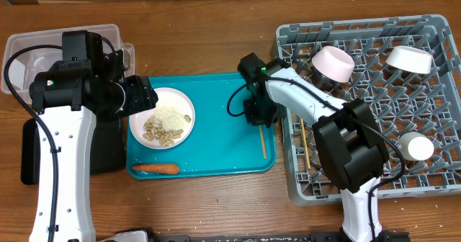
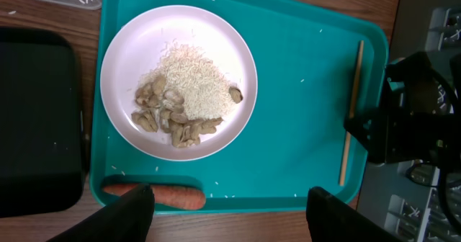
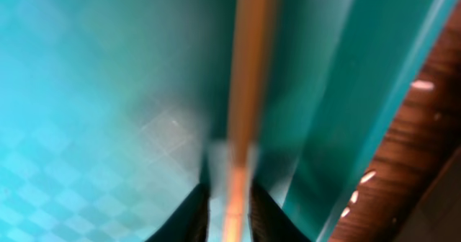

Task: Sort waste into correct bins and load items into the dishwasher

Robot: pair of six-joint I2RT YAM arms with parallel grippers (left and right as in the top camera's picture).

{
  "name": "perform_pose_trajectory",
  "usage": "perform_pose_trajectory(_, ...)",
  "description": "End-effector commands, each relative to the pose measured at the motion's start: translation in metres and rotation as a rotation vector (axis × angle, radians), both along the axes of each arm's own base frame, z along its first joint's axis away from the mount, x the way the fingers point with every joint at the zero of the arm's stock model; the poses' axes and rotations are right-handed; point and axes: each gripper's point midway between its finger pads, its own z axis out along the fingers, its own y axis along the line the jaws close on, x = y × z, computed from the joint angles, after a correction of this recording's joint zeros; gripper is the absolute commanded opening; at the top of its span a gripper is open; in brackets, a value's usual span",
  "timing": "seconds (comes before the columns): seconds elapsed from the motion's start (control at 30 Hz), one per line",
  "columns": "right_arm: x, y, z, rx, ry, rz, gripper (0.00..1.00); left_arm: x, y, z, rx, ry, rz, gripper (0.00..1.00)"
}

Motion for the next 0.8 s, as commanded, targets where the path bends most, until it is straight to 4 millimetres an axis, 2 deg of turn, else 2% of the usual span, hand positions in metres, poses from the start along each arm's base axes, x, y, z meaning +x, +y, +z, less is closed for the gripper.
perform_pose_trajectory(0.0,-0.008,0.003,-0.014,-0.022,0.032,0.002,0.12,0.001,-0.001,-0.002,0.005,0.002,-0.005,0.70)
perform_pose_trajectory(0.07,-0.009,0.004,-0.014,-0.021,0.032,-0.004,0.04,0.000,-0.001,-0.002,0.005,0.007,-0.005,0.70)
perform_pose_trajectory(0.13,-0.010,0.004,-0.012,-0.017,0.039,-0.003,0.04,-0.002,-0.001,-0.002,0.004,0.014,-0.005,0.70)
perform_pose_trajectory(0.23,-0.010,0.002,0.000,-0.017,0.044,-0.007,0.04,-0.002,-0.001,-0.002,0.004,0.013,-0.005,0.70)
perform_pose_trajectory(0.33,-0.004,0.002,0.034,0.012,0.001,0.005,0.04,-0.001,-0.001,-0.002,0.005,0.011,-0.005,0.70)
perform_pose_trajectory(0.47,0.003,-0.001,0.096,0.071,-0.102,0.052,0.04,-0.002,-0.001,-0.002,0.004,0.014,-0.005,0.70)
perform_pose_trajectory(0.57,0.004,-0.015,0.143,0.104,-0.195,0.072,0.04,-0.001,-0.001,-0.002,0.004,0.009,-0.005,0.70)
perform_pose_trajectory(0.67,0.005,-0.041,0.169,0.098,-0.246,0.031,0.04,-0.001,-0.001,-0.002,0.005,0.010,-0.005,0.70)
perform_pose_trajectory(0.77,0.002,-0.066,0.174,0.080,-0.226,0.005,0.04,-0.001,-0.002,-0.002,0.005,0.011,-0.006,0.70)
